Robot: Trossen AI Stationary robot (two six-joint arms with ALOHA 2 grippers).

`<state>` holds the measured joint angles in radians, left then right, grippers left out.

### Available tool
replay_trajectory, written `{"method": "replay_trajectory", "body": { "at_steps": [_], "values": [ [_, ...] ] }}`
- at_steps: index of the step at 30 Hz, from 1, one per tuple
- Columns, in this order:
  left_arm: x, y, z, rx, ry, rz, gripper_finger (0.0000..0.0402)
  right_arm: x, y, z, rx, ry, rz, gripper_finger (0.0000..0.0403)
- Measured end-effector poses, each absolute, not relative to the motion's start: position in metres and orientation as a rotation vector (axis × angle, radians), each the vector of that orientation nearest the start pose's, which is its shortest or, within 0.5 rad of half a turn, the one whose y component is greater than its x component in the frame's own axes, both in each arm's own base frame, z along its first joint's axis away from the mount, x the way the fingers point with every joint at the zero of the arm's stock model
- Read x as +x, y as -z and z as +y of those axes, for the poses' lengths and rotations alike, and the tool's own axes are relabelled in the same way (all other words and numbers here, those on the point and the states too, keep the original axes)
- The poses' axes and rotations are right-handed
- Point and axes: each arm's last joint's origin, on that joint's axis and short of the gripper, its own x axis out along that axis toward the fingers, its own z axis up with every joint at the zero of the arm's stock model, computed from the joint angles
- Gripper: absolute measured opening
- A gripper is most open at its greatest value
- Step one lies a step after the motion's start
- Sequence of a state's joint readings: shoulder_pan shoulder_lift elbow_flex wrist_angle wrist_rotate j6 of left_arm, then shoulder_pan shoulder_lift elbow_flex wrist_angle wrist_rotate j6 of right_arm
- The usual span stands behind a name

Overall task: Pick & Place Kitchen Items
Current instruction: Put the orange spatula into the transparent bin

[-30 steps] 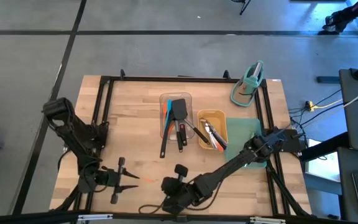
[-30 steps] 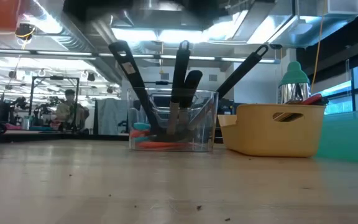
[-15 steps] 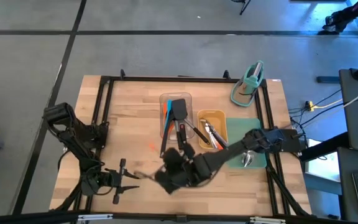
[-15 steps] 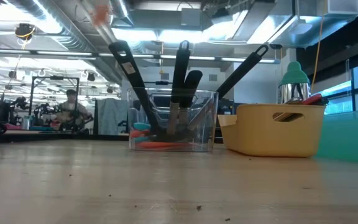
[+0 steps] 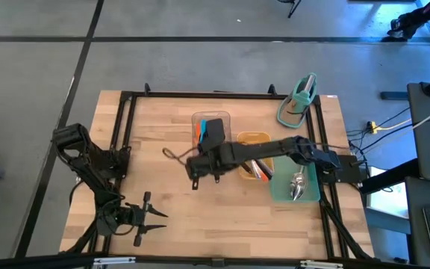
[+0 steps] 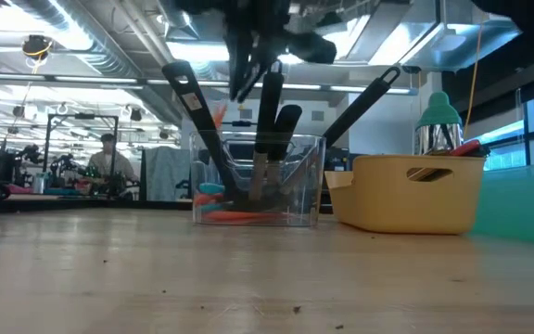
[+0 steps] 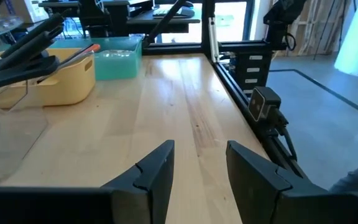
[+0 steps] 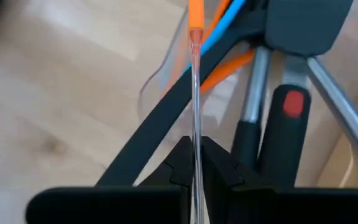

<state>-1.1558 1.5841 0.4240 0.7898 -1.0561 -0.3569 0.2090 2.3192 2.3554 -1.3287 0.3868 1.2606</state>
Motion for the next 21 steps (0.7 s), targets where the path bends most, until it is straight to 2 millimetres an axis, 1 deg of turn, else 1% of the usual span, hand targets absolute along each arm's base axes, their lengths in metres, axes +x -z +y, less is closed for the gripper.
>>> {"method": "replay_trajectory", "body": {
  "at_steps": [4,8,11,13,16,21],
  "values": [
    [0.124,-0.137,-0.222,-0.024,0.07,0.18,0.0141,0.464,-0.27,0.062,0.789,0.896,0.961,0.0014],
    [0.124,-0.137,-0.222,-0.023,0.071,0.181,0.0141,0.466,-0.27,0.048,0.819,0.929,0.949,0.0014],
    [0.124,-0.137,-0.222,-0.021,0.071,0.181,0.0141,0.467,-0.271,0.033,0.849,0.961,0.932,0.0014],
    [0.124,-0.137,-0.222,-0.02,0.071,0.18,0.0141,0.468,-0.269,0.026,0.877,0.985,0.927,0.0014],
    [0.124,-0.137,-0.222,-0.013,0.072,0.181,0.0141,0.467,-0.266,0.021,0.905,0.999,0.949,0.0014],
    [0.123,-0.137,-0.222,-0.012,0.08,0.181,0.0141,0.465,-0.265,0.019,0.925,1.034,0.948,0.0014]
  ]
}}
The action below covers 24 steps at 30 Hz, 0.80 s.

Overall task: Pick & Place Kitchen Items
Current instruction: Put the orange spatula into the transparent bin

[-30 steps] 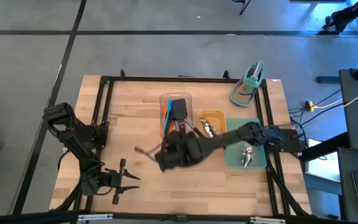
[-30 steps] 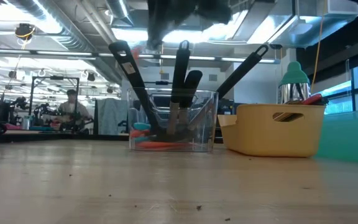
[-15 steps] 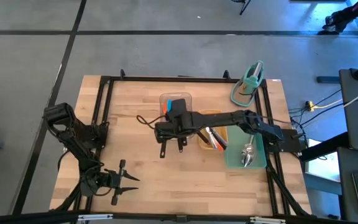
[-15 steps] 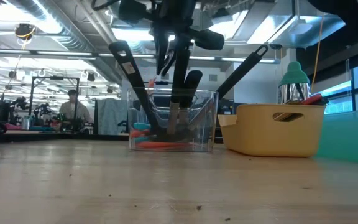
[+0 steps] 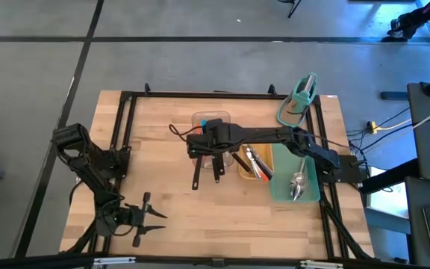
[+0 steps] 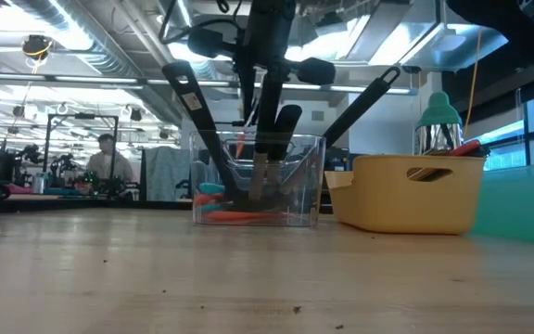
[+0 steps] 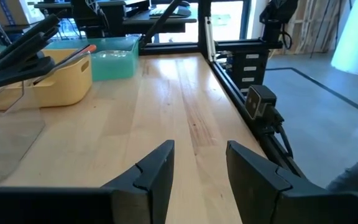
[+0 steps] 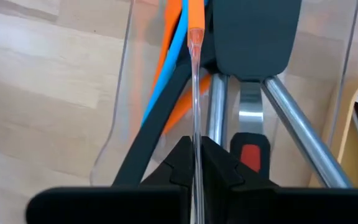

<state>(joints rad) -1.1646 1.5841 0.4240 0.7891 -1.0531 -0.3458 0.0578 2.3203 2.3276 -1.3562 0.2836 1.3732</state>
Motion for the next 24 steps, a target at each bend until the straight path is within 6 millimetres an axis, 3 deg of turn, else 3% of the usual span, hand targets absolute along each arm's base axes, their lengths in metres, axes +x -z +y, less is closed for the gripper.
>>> {"method": "replay_trajectory", "body": {
  "at_steps": [5,12,24],
  "values": [
    [0.121,-0.137,-0.223,-0.011,0.08,0.178,0.0141,0.468,-0.26,0.019,0.931,1.041,0.947,0.0014],
    [0.121,-0.137,-0.223,-0.011,0.078,0.178,0.0141,0.477,-0.234,0.018,0.944,1.053,1.019,0.0014],
    [0.121,-0.137,-0.223,-0.011,0.078,0.177,0.0141,0.477,-0.234,0.012,0.944,1.062,1.013,0.0017]
  ]
}}
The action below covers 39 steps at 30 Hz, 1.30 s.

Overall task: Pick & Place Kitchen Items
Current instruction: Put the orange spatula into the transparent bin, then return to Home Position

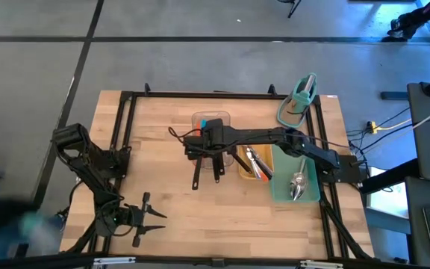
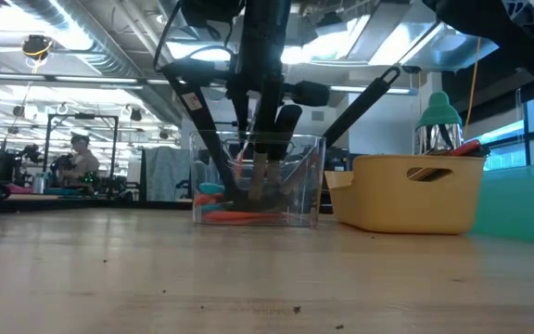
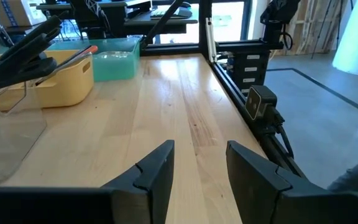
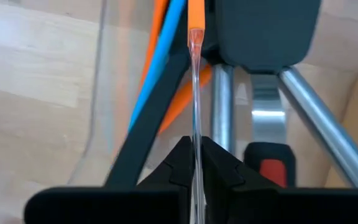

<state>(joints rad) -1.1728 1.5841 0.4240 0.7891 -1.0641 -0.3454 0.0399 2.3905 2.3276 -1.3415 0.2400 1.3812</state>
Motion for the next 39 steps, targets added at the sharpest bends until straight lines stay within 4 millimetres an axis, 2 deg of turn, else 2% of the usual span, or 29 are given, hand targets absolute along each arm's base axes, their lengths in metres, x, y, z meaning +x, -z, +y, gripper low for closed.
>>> {"method": "replay_trajectory", "body": {
  "at_steps": [12,20,24,34,39],
  "values": [
    [0.121,-0.137,-0.223,-0.01,0.077,0.177,0.0141,0.48,-0.229,0.013,0.952,1.056,1.011,0.0021],
    [0.121,-0.137,-0.223,-0.01,0.081,0.178,0.0141,0.487,-0.208,0.013,0.926,1.053,1.041,0.0029],
    [0.119,-0.137,-0.224,-0.009,0.092,0.179,0.0141,0.49,-0.204,0.013,0.919,1.029,1.044,0.0061],
    [0.119,-0.137,-0.224,-0.008,0.085,0.177,0.0141,0.491,-0.205,0.013,0.906,1.013,1.047,0.0183],
    [0.119,-0.137,-0.224,-0.006,0.085,0.177,0.0141,0.492,-0.214,0.015,0.846,0.847,1.135,0.0213]
  ]
}}
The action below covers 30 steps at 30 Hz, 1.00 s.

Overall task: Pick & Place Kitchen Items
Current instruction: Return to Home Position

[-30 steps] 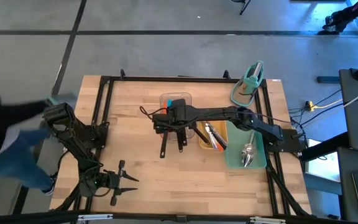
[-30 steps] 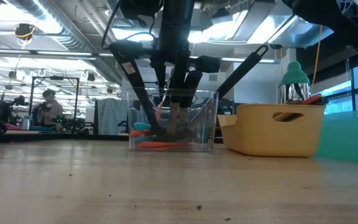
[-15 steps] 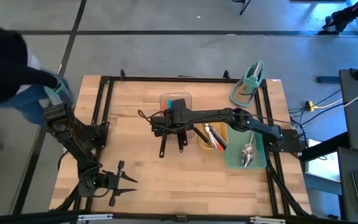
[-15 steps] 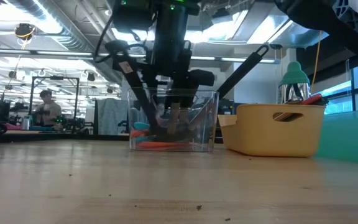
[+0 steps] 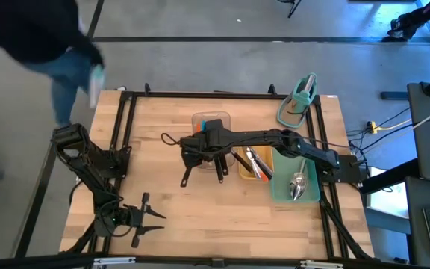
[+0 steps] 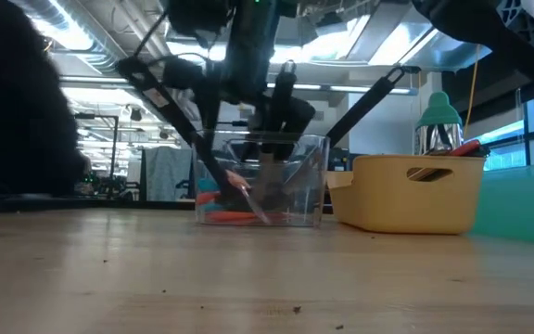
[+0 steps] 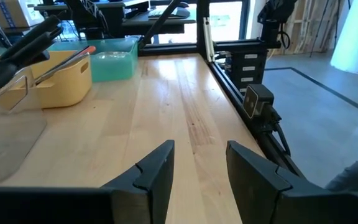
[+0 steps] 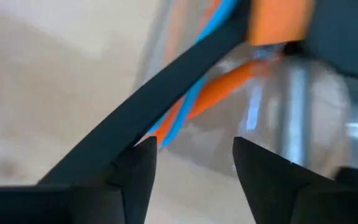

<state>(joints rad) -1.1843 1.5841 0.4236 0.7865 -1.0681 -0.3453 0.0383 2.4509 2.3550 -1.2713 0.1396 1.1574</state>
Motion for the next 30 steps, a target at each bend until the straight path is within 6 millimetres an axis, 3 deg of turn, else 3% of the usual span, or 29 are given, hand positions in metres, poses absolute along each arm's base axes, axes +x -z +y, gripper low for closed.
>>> {"method": "replay_trajectory", "body": {
  "at_steps": [9,15,18,24,30],
  "values": [
    [0.119,-0.137,-0.224,-0.001,0.082,0.179,0.0141,0.493,-0.255,0.021,0.789,0.592,1.037,0.0217],
    [0.119,-0.136,-0.224,0.008,0.087,0.18,0.0141,0.494,-0.288,0.048,0.636,0.347,0.912,0.0217],
    [0.119,-0.136,-0.224,0.011,0.088,0.182,0.0141,0.489,-0.305,0.079,0.464,0.27,0.837,0.0217],
    [0.12,-0.137,-0.223,0.007,0.071,0.175,0.0141,0.46,-0.312,0.17,0.089,0.313,0.732,0.0217],
    [0.124,-0.137,-0.221,-0.024,0.037,0.17,0.0141,0.437,-0.314,0.216,-0.079,0.28,0.703,0.0217]
  ]
}}
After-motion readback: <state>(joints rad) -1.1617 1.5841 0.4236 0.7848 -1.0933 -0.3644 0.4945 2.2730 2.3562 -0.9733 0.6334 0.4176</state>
